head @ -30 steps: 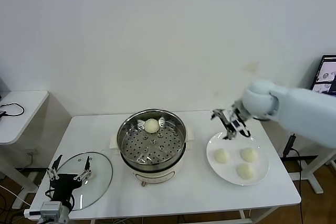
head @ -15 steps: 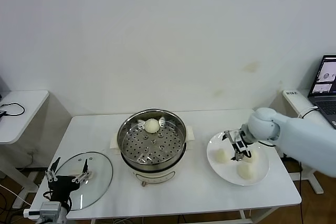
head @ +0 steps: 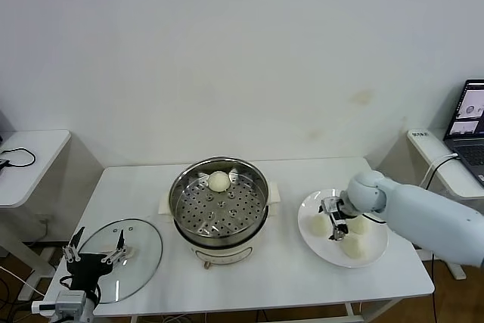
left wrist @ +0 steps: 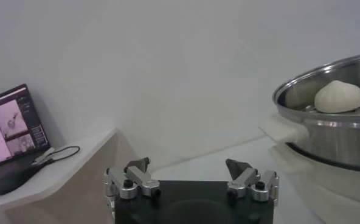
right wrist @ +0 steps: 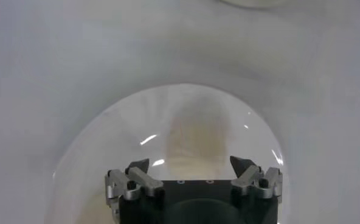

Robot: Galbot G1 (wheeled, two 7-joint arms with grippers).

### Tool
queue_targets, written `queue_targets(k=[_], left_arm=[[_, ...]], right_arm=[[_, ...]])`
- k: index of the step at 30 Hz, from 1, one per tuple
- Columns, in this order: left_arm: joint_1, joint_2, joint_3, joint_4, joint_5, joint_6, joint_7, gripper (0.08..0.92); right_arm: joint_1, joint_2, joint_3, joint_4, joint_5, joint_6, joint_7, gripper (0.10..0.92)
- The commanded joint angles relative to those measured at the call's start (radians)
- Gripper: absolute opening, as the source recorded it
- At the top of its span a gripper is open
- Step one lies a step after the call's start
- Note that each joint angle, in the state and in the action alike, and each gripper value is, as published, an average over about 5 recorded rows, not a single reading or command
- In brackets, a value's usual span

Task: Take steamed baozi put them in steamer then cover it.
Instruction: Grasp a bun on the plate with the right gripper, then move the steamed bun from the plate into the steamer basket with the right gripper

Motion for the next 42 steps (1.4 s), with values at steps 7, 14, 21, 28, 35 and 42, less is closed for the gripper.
queue_targets(k=[7, 14, 21, 28, 35, 42], left_arm=[[0.002, -0.001, -0.001, 0.004, 0.003, 0.001, 0.000, 0.823], [0.004, -0.002, -0.002, 0.000, 0.004, 0.001, 0.000, 0.823], [0.005, -0.002, -0.002, -0.006, 0.004, 0.002, 0.000, 0.823], [0.005, 0.003, 0.000, -0.017, 0.002, 0.003, 0.000, 0.823], [0.001, 0.009, 0.007, -0.025, 0.001, 0.003, 0.000, 0.823], [-0.002, 0.014, 0.002, -0.030, -0.003, 0.005, 0.000, 0.823]], right_arm=[[-0.041, 0.051, 0.037, -0.066, -0.028, -0.006, -0.003, 0.678], [-0.019, 0.043, 0.038, -0.059, -0.026, -0.004, -0.020, 0.574], [0.100, 0.001, 0.006, -0.003, 0.039, -0.016, -0.042, 0.553], [0.335, -0.067, -0.111, 0.098, 0.180, -0.054, -0.050, 0.560], [0.609, -0.041, -0.265, 0.198, 0.356, -0.112, -0.040, 0.568], [0.730, 0.119, -0.328, 0.233, 0.516, -0.185, 0.000, 0.573]])
